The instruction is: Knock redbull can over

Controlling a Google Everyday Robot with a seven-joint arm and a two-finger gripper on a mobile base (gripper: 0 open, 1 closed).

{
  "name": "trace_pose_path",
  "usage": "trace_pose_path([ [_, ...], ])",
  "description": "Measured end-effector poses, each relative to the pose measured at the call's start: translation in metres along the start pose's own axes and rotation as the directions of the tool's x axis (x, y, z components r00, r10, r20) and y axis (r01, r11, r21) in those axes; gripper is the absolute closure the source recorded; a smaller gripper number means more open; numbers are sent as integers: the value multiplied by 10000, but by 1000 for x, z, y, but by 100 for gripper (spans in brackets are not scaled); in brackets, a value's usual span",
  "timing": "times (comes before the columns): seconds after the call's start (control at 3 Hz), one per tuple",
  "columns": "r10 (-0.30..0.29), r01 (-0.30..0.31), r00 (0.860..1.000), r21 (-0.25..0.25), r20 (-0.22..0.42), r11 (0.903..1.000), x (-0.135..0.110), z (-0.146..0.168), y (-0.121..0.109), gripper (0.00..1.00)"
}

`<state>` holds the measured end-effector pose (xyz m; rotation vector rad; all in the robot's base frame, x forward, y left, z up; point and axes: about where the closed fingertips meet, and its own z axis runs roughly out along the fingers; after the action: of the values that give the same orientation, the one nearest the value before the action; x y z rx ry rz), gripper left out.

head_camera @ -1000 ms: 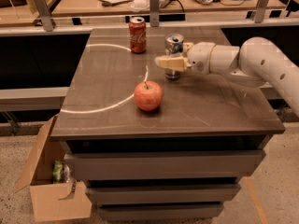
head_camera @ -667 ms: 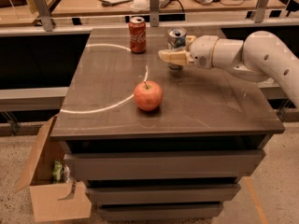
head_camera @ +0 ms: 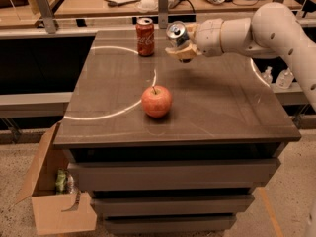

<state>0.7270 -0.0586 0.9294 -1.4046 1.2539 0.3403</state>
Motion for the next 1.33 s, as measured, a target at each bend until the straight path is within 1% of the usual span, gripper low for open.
trace_pose_path([
  [0.33,-1170,1151,9929,-716,-225,9908,1,5,3,100],
  [0.67,-1813,1768,9829,-1119,-311,9779,2,7,4,100],
  [1.0,-1937,1886,9806,-1202,-315,9747,2,8,4,100],
  [1.33,-3088,2954,9494,-1695,-581,9402,2,17,10,100],
])
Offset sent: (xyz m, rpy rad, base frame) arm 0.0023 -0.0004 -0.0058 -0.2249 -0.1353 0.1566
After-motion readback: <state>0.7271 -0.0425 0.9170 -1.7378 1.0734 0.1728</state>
